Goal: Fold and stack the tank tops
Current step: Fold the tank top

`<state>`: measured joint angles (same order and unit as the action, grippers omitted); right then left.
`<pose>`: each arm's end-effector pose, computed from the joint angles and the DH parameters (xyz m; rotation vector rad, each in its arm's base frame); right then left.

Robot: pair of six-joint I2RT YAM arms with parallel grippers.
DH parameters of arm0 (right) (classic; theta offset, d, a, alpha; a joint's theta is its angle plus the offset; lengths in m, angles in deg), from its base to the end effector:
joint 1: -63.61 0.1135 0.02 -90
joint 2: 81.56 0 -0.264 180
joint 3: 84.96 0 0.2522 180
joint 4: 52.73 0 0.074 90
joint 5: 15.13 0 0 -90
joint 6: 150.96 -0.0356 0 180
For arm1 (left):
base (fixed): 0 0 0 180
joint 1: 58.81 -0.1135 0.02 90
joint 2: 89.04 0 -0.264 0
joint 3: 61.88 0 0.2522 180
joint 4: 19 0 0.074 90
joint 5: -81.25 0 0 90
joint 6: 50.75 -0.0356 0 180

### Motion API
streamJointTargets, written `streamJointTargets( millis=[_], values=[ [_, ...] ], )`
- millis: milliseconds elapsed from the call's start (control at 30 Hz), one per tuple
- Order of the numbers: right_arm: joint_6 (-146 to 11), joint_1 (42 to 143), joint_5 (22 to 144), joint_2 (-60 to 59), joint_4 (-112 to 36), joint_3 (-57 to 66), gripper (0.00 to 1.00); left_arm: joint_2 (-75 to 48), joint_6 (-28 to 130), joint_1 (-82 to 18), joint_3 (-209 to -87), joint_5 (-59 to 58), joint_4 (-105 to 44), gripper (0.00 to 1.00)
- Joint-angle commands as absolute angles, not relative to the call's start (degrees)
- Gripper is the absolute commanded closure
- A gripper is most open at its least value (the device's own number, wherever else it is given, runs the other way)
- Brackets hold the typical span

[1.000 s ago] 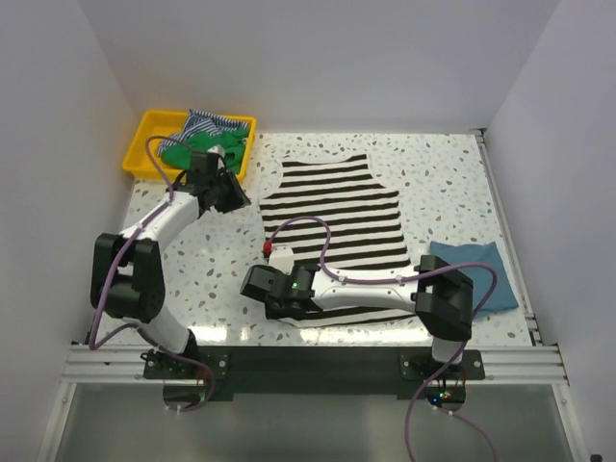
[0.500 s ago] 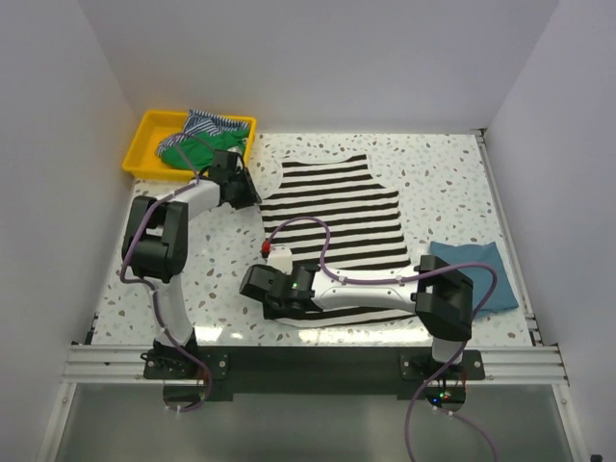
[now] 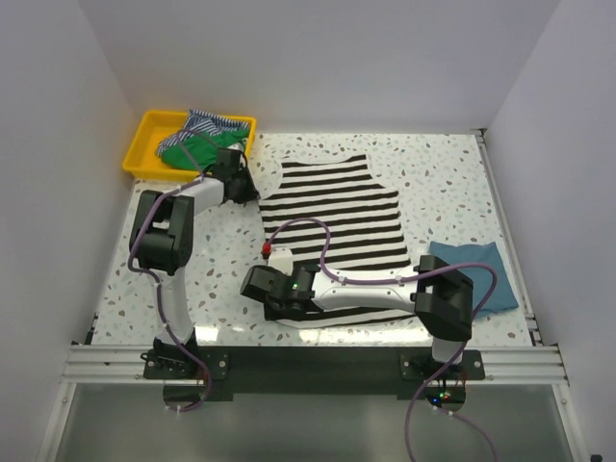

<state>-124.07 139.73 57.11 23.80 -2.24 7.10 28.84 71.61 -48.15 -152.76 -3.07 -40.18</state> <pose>0.1024 0.3692 0.2132 -0.2054 2.6567 0.4362 0.4329 -0.0851 0.1508 -0.4170 2.4235 -0.4579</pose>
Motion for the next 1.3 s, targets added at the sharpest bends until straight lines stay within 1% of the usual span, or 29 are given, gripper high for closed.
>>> streamJointTargets(
  millis=[0,67,167,400,567,767,967,1100,1267],
  values=[
    [-124.50,140.07,57.55,21.45,-2.84,6.93,1.00,30.05,69.83,-47.74,-153.69,-4.35,-38.30,0.86],
    [-124.50,139.99,57.73,21.88,-2.93,7.63,1.00,29.17,69.83,-47.82,-153.51,-3.66,-37.24,0.94],
    [-124.41,140.07,58.08,23.64,-3.02,9.57,1.00,28.21,69.92,-47.74,-154.39,-3.56,-37.15,1.00],
    [-122.92,140.34,60.45,30.49,-2.76,19.31,1.00,25.92,69.83,-48.00,-159.39,-8.21,-41.10,1.00],
    [-122.57,140.25,62.12,30.94,-4.16,19.60,1.00,25.57,69.22,-47.82,-163.97,-10.33,-44.44,1.00],
    [-122.92,139.46,62.39,25.69,-7.32,14.07,1.00,27.59,69.75,-45.89,-168.36,-11.73,-48.05,1.00],
    [-125.02,138.14,61.68,17.94,-11.36,1.60,1.00,29.69,71.24,-40.54,-171.17,-14.37,-49.54,1.00],
    [-126.69,137.53,61.07,12.15,-12.60,-4.30,1.00,31.71,71.94,-37.11,-173.72,-15.69,-50.33,1.00],
    [-128.71,137.26,59.84,7.66,-13.65,-11.15,1.00,34.18,73.08,-33.42,-175.92,-17.09,-51.13,1.00]
  ],
)
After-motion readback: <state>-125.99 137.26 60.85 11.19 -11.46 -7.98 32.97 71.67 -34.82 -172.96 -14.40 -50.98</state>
